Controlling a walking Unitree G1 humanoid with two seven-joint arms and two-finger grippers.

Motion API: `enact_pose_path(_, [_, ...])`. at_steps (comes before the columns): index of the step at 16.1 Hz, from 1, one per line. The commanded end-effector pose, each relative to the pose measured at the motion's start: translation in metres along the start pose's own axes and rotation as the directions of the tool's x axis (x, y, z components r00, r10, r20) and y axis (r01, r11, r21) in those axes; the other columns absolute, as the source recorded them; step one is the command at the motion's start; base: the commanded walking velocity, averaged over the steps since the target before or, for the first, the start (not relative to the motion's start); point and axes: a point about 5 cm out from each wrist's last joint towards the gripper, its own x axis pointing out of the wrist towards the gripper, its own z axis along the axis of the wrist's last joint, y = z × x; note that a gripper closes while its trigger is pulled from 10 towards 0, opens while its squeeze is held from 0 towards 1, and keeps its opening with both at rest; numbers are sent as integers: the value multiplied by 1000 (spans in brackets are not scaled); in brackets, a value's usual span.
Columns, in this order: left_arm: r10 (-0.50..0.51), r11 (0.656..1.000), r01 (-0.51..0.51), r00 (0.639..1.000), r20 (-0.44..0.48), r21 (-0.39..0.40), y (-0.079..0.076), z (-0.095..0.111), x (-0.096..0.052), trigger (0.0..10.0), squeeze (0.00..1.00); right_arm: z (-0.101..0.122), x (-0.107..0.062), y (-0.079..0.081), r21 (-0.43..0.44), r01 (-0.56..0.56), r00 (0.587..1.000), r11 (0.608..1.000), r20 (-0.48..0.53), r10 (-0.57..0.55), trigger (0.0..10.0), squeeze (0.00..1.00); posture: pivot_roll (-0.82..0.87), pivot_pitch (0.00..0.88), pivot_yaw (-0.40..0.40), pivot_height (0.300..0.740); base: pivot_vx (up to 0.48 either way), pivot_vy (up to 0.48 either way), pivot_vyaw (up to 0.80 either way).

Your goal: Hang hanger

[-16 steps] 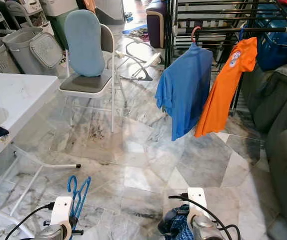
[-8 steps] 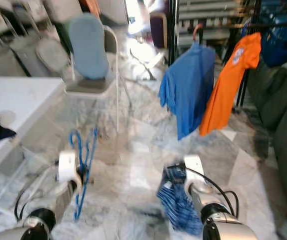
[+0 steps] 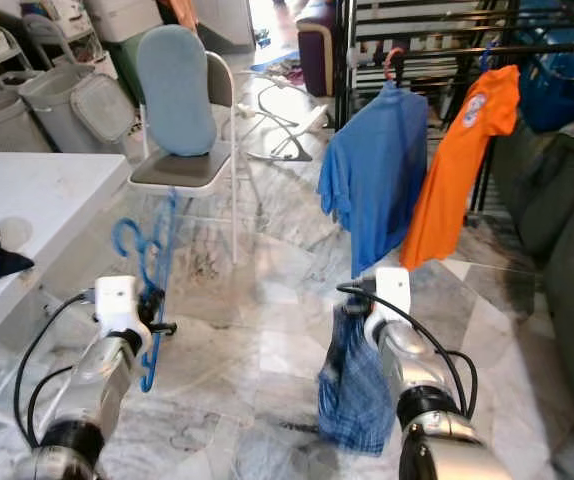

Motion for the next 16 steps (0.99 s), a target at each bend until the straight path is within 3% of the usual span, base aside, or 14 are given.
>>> enact_pose_path(1, [1, 1000, 1, 997, 73, -28, 3, 9, -6, 10000, 0, 9, -1, 7, -21, -6, 998, 1000, 62, 7, 10000, 0, -101, 0, 131, 740, 0, 0, 0])
enact_pose_path(3, [72, 997, -67, 989, 130, -43, 3, 12, -25, 10000, 0, 14, -9, 18, -3, -86, 994, 996, 73, 86, 10000, 0, -91, 0, 124, 740, 0, 0, 0])
enact_pose_path(5, [106, 994, -105, 977, 182, -19, -3, 19, -44, 10000, 0, 29, -21, 18, -21, -98, 981, 995, 168, 100, 10000, 0, -68, 0, 107, 740, 0, 0, 0])
enact_pose_path(8, [89, 996, -90, 989, 122, 3, -1, 7, -62, 10000, 0, 41, -33, 9, -93, -33, 973, 995, 224, 54, 10000, 0, -69, 0, 95, 740, 0, 0, 173])
enact_pose_path(10, [10, 993, -23, 994, 110, 113, 5, 13, -66, 10000, 0, 44, -38, 9, -112, -60, 974, 992, 211, 83, 10000, 0, -67, 0, 88, 740, 0, 0, 703])
enact_pose_path(13, [-51, 977, 36, 997, 66, 212, 19, 15, -75, 10000, 0, 47, -44, 4, -147, -93, 973, 985, 195, 121, 10000, 0, -66, 0, 83, 740, 0, 0, 800])
enact_pose_path(16, [-69, 967, 50, 995, 71, 251, 14, 13, -82, 10000, 0, 47, -54, 4, -129, -111, 974, 985, 182, 134, 10000, 0, -79, 0, 107, 740, 0, 0, 800])
